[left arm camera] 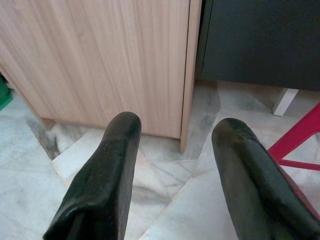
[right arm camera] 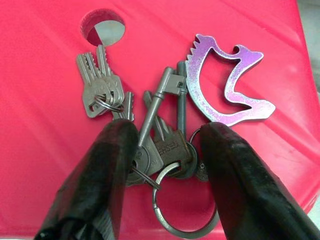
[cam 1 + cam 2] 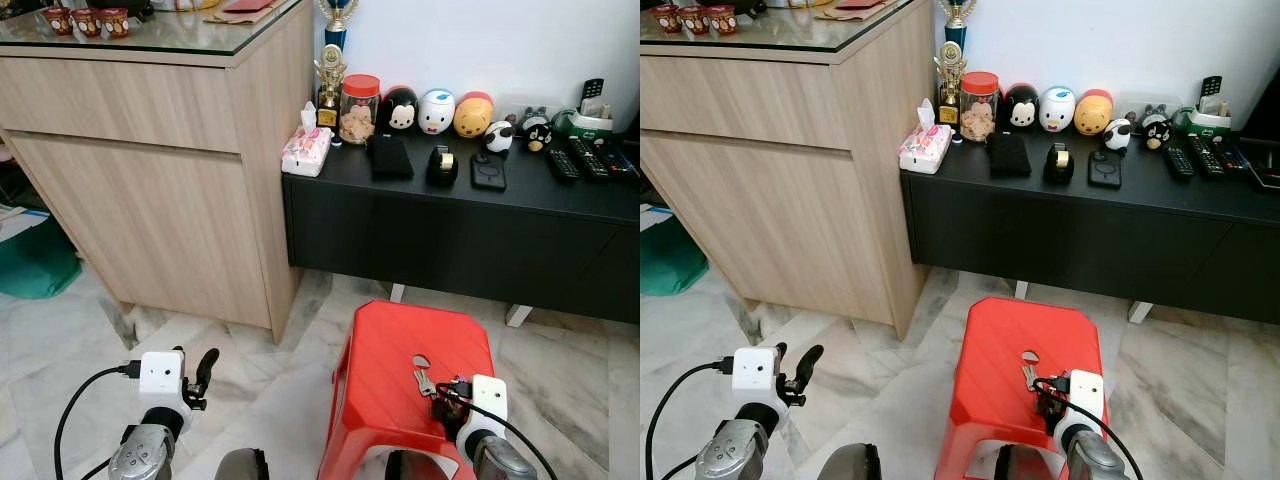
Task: Hang keys on a hook
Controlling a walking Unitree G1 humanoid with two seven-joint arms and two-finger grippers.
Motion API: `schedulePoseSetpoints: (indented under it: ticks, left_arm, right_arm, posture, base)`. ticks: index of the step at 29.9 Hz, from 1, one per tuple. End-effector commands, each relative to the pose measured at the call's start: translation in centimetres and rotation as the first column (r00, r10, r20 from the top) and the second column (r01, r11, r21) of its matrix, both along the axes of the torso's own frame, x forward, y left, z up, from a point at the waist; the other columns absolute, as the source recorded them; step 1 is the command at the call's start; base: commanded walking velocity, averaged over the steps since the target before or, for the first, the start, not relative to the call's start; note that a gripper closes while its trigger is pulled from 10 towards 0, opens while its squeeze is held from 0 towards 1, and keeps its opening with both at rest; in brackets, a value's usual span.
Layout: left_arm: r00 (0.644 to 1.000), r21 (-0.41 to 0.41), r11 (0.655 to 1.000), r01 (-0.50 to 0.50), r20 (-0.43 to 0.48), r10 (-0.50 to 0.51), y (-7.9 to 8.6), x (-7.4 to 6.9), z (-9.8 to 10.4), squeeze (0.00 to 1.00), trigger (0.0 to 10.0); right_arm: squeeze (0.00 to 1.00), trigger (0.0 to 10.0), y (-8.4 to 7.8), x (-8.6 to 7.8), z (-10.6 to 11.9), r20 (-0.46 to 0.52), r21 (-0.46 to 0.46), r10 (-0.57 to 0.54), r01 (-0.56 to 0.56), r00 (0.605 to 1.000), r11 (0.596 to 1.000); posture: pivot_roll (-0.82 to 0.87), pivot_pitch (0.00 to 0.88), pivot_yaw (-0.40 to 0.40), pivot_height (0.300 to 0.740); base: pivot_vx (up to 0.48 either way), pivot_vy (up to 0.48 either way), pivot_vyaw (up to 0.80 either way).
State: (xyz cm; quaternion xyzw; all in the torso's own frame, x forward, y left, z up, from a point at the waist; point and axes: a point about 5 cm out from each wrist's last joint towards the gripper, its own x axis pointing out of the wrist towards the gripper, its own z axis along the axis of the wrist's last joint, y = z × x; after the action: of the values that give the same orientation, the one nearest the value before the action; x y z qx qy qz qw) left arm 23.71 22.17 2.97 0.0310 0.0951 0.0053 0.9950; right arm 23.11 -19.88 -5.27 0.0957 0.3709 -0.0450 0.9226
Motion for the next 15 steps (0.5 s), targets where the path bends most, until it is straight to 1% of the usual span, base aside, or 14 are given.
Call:
schedulePoseSetpoints:
  ticks: [1,8,15]
  left_arm:
    - [1.0,0.015,1.0,0.016,-0.002,-0.016,-0.25,0.12,-0.13,0.0,10.0]
    - [1.0,0.014,1.0,0.017,-0.004,-0.016,-0.27,0.15,-0.19,0.0,10.0]
    - [1.0,0.015,1.0,0.017,-0.006,-0.017,-0.26,0.25,-0.23,0.0,10.0]
  right_arm:
    - [0.0,0.0,0.18,-0.29,-0.29,-0.025,0.007,0.008,-0.008,1.0,1.0]
    - [0.0,0.0,0.16,-0.63,-0.52,-0.041,0.008,0.01,-0.01,0.999,1.0]
    - [0.0,0.0,0.17,-0.44,-0.42,-0.038,0.008,0.01,-0.01,0.999,1.0]
  posture:
    - [0.07,0.0,-0.039,0.611]
    - [0.07,0.0,-0.041,0.611]
    - [0.07,0.0,-0.042,0.611]
  base:
    - [0.0,0.0,0.0]
    - [0.0,0.0,0.0]
    - [0.0,0.0,0.0]
